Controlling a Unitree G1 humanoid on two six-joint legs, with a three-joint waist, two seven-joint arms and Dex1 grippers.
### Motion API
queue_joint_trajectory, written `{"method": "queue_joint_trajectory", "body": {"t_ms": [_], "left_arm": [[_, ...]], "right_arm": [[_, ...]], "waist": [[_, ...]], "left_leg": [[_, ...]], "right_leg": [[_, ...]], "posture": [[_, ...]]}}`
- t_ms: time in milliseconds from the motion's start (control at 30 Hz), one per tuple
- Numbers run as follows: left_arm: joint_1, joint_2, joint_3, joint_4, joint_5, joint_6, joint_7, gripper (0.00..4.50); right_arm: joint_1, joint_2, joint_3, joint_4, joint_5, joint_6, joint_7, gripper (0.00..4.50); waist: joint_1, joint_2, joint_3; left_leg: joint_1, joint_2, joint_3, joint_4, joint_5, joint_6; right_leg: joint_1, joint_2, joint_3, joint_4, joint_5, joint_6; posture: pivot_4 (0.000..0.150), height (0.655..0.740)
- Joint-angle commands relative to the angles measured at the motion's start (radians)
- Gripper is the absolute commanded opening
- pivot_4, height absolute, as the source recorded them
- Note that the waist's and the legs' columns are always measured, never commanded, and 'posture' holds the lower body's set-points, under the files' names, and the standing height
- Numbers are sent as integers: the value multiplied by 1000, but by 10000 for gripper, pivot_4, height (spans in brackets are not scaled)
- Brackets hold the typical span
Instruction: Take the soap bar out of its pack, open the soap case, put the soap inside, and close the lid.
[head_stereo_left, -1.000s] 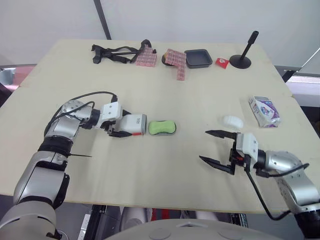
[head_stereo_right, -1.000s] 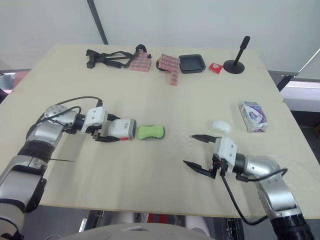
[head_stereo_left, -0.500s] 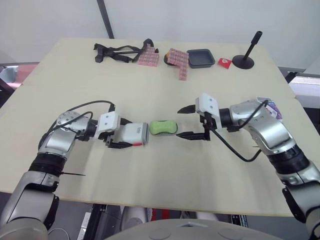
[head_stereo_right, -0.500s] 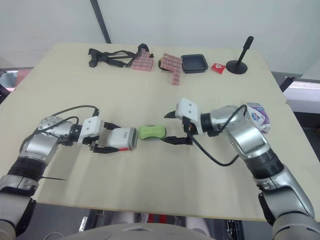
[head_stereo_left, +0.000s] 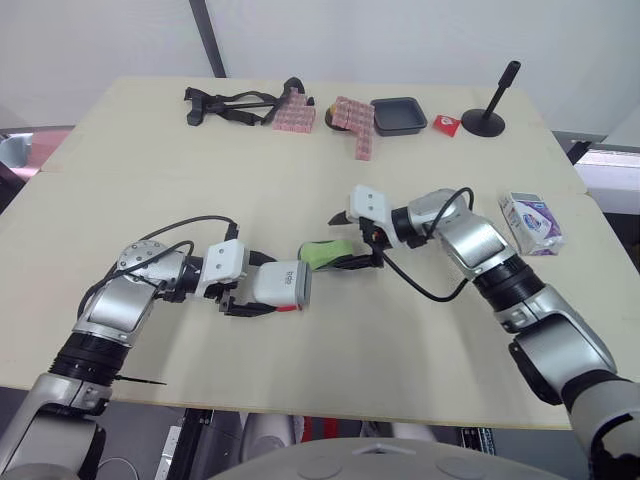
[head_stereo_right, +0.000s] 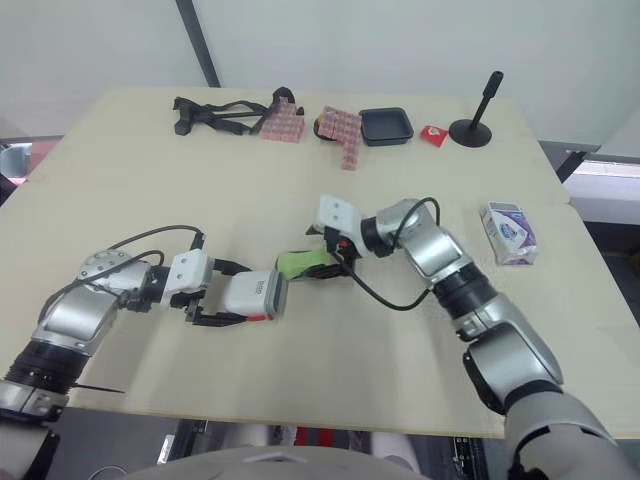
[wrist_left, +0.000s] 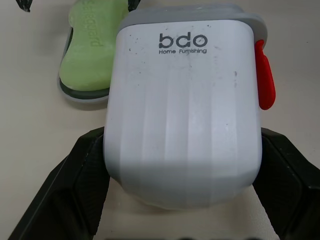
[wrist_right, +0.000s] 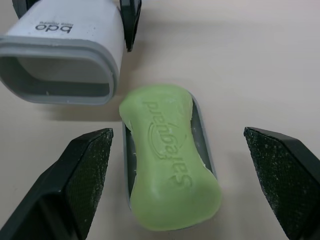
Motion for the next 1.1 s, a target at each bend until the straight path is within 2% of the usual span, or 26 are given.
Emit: {"method": "queue_joint_trajectory", "body": {"t_ms": [33, 400, 733, 833, 933, 967, 1100], "left_arm": [[10, 16, 15, -49, -26, 15, 0, 37004], [15, 16, 14, -54, -19, 23, 7, 37004], [13, 16, 13, -47, -14, 18, 15, 37004], [13, 15, 10, -40, -10, 13, 16, 36525], [17, 14, 9, -32, -7, 5, 17, 36525], [18, 14, 8, -30, -6, 3, 17, 36525], [17, 15, 5, -25, -5, -2, 17, 36525]], "right_arm": [[-34, 24, 13, 30, -32, -50, 28, 45000], [-88, 107, 25, 179, -122, -115, 22, 45000], [-84, 123, 20, 277, -154, -167, 42, 45000], [-86, 123, 17, 289, -154, -170, 47, 36920], [-83, 123, 12, 286, -154, -167, 49, 26963], [-80, 122, 10, 283, -154, -165, 51, 25546], [-65, 109, 4, 256, -155, -161, 55, 25500]], "waist": [[-1, 0, 0], [-2, 0, 0], [-3, 0, 0], [-2, 0, 0], [-2, 0, 0], [-2, 0, 0], [-1, 0, 0]], "left_leg": [[0, 0, 0, 0, 0, 0], [-2, 0, 1, 2, 0, 0], [-3, 0, 1, 3, 0, 0], [-3, 0, 1, 3, 0, 0], [-3, 0, 1, 5, 0, 0], [-3, 0, 1, 5, 0, 0], [-3, 0, 1, 5, 1, 0]], "right_leg": [[0, 0, 0, 0, 0, 0], [-4, 0, 0, 3, 0, 0], [-6, 0, 0, 5, 0, -1], [-5, 0, 0, 5, 0, -1], [-5, 0, 0, 6, 0, -1], [-5, -1, 0, 6, 0, -1], [-6, -1, 0, 6, 0, -1]], "posture": [[1500, 7400], [1500, 7400], [1500, 7400], [1500, 7400], [1500, 7400], [1500, 7400], [1500, 7400]]}}
